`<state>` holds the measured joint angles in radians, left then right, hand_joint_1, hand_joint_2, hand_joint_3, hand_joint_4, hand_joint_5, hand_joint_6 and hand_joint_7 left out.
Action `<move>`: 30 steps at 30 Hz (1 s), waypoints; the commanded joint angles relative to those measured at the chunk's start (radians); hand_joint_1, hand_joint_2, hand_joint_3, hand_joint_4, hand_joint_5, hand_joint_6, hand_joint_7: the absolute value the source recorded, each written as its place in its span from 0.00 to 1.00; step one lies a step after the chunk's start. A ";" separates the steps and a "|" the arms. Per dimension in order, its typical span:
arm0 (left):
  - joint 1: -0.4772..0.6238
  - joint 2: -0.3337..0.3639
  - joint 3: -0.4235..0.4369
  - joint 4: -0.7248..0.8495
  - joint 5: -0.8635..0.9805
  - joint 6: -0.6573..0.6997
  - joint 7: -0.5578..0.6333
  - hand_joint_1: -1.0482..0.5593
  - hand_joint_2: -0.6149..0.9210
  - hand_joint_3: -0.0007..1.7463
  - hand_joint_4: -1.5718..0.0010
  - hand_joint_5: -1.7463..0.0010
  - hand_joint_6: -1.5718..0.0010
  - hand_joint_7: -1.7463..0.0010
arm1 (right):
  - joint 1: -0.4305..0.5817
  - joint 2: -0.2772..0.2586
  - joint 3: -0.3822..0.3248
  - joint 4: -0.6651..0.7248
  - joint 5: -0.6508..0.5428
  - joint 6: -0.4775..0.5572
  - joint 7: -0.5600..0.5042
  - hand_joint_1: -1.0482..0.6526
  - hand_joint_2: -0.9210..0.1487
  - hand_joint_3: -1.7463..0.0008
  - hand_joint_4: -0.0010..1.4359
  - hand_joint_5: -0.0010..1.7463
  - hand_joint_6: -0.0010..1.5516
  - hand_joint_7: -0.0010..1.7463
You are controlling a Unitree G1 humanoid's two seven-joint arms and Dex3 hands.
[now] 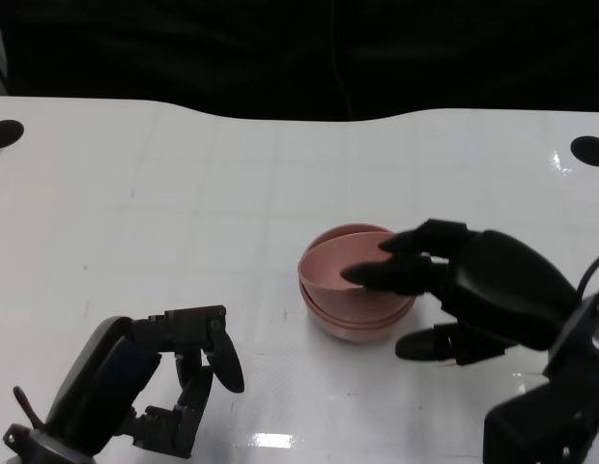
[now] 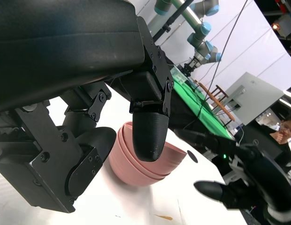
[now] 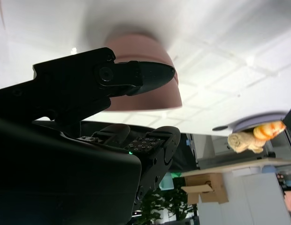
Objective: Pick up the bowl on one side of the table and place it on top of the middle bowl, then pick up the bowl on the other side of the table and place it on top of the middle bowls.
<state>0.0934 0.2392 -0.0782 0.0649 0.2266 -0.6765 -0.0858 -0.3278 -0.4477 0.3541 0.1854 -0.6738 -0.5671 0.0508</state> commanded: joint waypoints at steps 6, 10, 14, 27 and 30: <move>-0.002 0.015 0.009 0.009 -0.004 -0.018 0.000 0.72 0.51 0.96 0.39 0.05 0.45 0.17 | 0.063 -0.022 0.000 -0.026 0.002 -0.002 0.020 0.23 0.00 0.87 0.15 0.22 0.29 0.01; -0.002 0.015 0.009 0.012 -0.005 -0.017 -0.002 0.71 0.51 0.96 0.40 0.05 0.45 0.17 | 0.069 -0.022 -0.001 -0.033 0.000 0.009 0.040 0.23 0.00 0.87 0.15 0.22 0.29 0.01; -0.001 0.014 0.009 0.010 -0.004 -0.013 -0.002 0.70 0.52 0.95 0.40 0.05 0.45 0.17 | 0.075 -0.022 -0.010 -0.035 0.016 -0.001 0.042 0.24 0.00 0.88 0.15 0.22 0.28 0.01; -0.003 0.015 0.009 0.013 -0.004 -0.016 -0.002 0.70 0.52 0.95 0.39 0.05 0.45 0.17 | 0.157 -0.012 -0.100 -0.060 0.092 -0.125 -0.090 0.30 0.00 0.83 0.06 0.39 0.28 0.01; -0.003 0.015 0.009 0.013 -0.002 -0.015 -0.001 0.70 0.52 0.95 0.40 0.05 0.45 0.17 | 0.191 -0.020 -0.125 -0.082 0.113 -0.142 -0.097 0.32 0.00 0.83 0.03 0.51 0.31 0.02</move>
<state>0.0925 0.2396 -0.0779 0.0701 0.2276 -0.6883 -0.0858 -0.1568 -0.4538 0.2537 0.1218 -0.5865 -0.6986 -0.0337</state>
